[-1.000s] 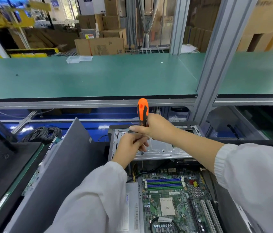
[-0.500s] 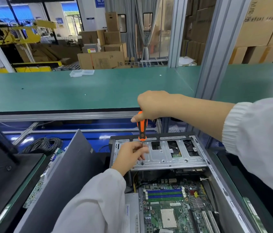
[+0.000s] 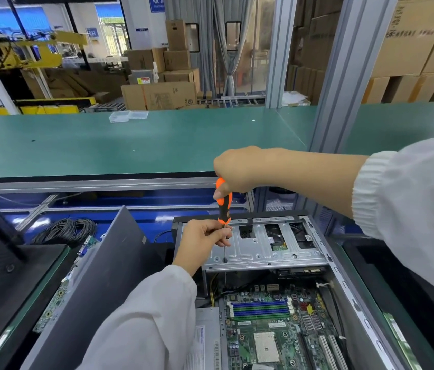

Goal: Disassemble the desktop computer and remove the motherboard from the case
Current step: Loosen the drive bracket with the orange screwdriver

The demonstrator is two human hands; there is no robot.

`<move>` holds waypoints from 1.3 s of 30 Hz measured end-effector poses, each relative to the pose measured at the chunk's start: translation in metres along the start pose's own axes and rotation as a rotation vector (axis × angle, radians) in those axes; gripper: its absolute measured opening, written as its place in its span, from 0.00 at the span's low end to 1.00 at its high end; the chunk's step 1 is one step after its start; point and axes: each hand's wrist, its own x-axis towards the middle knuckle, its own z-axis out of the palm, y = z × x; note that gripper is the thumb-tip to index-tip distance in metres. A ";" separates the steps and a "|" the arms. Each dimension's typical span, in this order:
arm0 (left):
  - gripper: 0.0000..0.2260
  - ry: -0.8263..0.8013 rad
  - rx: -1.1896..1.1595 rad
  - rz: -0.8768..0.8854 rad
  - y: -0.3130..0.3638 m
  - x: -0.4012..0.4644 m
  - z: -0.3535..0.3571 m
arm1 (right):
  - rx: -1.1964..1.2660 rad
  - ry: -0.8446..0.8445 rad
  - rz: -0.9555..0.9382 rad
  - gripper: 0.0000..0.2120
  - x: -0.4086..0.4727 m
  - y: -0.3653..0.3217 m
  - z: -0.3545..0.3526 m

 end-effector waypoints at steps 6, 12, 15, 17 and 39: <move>0.05 -0.027 0.001 -0.021 0.007 -0.001 -0.003 | -0.116 0.055 -0.119 0.16 -0.003 0.005 -0.003; 0.07 -0.034 -0.084 0.065 0.034 0.006 -0.014 | -0.103 0.107 -0.123 0.20 -0.006 0.007 -0.007; 0.05 -0.028 -0.015 0.064 0.037 0.010 -0.017 | -0.089 0.138 -0.051 0.29 -0.006 0.006 -0.008; 0.05 -0.029 0.008 0.052 0.037 0.011 -0.018 | -0.091 0.130 -0.016 0.29 -0.004 0.000 -0.005; 0.06 -0.135 -0.159 -0.072 0.049 0.011 -0.014 | -0.027 -0.013 0.097 0.23 -0.009 -0.012 -0.016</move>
